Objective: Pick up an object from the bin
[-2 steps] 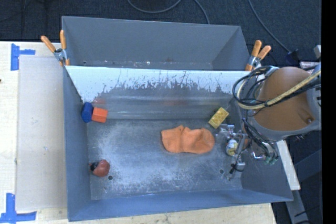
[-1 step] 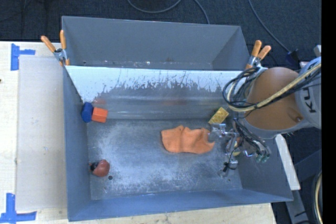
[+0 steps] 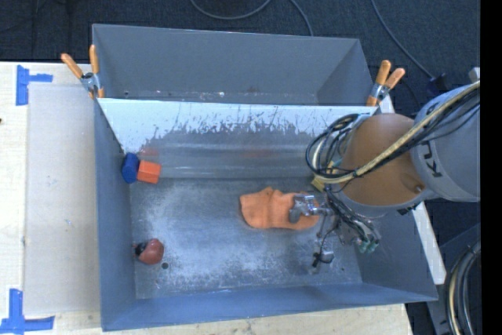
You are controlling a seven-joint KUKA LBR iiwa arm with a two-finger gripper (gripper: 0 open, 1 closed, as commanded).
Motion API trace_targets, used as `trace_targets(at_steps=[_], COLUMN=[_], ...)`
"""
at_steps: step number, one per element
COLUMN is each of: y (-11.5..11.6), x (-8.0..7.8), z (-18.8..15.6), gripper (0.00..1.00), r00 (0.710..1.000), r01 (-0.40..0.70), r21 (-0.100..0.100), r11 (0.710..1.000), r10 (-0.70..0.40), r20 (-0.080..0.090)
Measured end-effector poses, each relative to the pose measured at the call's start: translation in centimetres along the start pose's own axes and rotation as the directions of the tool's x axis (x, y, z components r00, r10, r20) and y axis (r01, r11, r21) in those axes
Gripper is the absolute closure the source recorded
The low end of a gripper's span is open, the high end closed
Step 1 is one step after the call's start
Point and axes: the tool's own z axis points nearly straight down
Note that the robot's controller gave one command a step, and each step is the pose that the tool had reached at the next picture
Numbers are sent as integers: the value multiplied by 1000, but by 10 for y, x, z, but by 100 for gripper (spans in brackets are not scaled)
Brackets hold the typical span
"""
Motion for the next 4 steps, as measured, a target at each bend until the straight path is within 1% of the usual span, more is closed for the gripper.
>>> trace_targets(at_steps=[1, 3, 4], y=[26, 27, -2], x=[-18, -18, -42], z=[13, 13, 13], gripper=[100, 100, 100], r00=[998, 998, 995], r01=[-67, -66, 102], r21=[4, 4, 6], r11=[998, 998, 995], r10=[67, 66, -102], r20=[8, 8, 9])
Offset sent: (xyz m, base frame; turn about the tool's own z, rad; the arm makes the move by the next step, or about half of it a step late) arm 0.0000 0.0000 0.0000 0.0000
